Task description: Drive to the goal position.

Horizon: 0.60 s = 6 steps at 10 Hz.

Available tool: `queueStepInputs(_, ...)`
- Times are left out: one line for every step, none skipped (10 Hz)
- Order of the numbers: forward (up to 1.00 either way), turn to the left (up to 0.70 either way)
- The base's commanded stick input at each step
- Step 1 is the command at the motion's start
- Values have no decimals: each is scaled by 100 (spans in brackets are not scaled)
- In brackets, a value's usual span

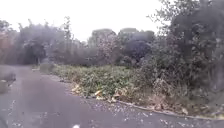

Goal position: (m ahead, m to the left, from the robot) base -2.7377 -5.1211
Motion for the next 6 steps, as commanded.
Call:
queueStepInputs(0,-60)
queueStepInputs(0,-60)
queueStepInputs(0,-60)
queueStepInputs(0,-60)
queueStepInputs(0,-60)
queueStepInputs(0,-60)
